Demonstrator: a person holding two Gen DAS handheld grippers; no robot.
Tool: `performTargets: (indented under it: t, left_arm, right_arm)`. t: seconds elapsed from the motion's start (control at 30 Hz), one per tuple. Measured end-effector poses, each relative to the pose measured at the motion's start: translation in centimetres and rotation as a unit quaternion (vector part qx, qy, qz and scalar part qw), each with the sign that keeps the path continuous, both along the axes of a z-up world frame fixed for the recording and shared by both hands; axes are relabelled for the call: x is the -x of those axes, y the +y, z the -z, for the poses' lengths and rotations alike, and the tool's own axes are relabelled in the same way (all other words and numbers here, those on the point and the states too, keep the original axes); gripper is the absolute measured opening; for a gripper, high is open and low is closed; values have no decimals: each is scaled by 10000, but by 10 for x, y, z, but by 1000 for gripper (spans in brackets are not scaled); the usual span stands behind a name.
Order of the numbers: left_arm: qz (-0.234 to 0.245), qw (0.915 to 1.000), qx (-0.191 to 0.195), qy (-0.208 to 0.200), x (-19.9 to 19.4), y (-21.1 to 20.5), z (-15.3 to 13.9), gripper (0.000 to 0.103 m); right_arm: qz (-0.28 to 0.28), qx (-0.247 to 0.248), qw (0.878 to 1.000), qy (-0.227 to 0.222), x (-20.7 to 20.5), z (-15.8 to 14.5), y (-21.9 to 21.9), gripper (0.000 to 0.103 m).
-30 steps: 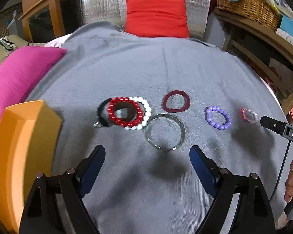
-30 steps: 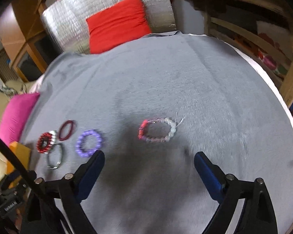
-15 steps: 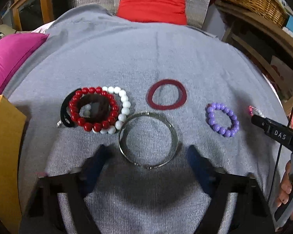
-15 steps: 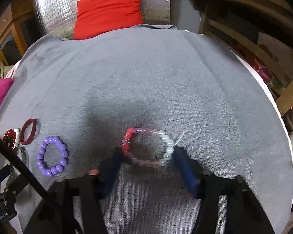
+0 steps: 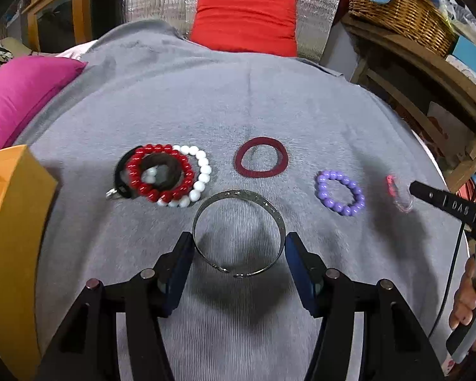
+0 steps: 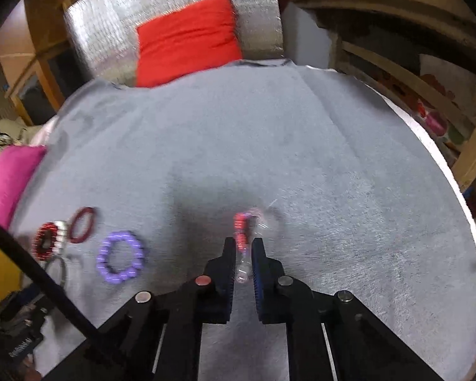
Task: Organize jewelry
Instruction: 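Grasp the pink-and-white bead bracelet with the right tool while the left tool grasps the silver bangle, then lift both held bracelets and carry them toward the orange box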
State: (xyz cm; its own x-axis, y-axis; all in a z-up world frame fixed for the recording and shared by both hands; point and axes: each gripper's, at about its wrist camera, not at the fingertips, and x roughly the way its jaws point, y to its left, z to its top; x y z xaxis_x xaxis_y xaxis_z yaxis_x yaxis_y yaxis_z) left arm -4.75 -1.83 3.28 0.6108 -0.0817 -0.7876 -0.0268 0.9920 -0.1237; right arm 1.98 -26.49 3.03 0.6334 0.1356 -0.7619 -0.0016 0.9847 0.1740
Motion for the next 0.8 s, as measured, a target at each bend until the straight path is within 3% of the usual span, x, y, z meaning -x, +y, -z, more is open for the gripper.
performTargets:
  t: [0.27, 0.43, 0.67, 0.8]
  left_arm:
    - [-120, 9990, -159, -410, 57, 9, -41, 61]
    - [-268, 9977, -70, -622, 85, 25, -66, 61]
    - [-592, 9941, -114, -907, 122, 62, -96, 61]
    - [-844, 9909, -228, -1022, 139, 87, -107, 61]
  right_arm:
    - [-462, -754, 9951, -452, 32, -34, 5, 11]
    - [-768, -1180, 9880, -630, 49, -48, 21, 11]
    - [-1331, -2001, 9677, -766, 65, -68, 52, 11]
    - [-1743, -2607, 9473, -647, 73, -71, 78, 11]
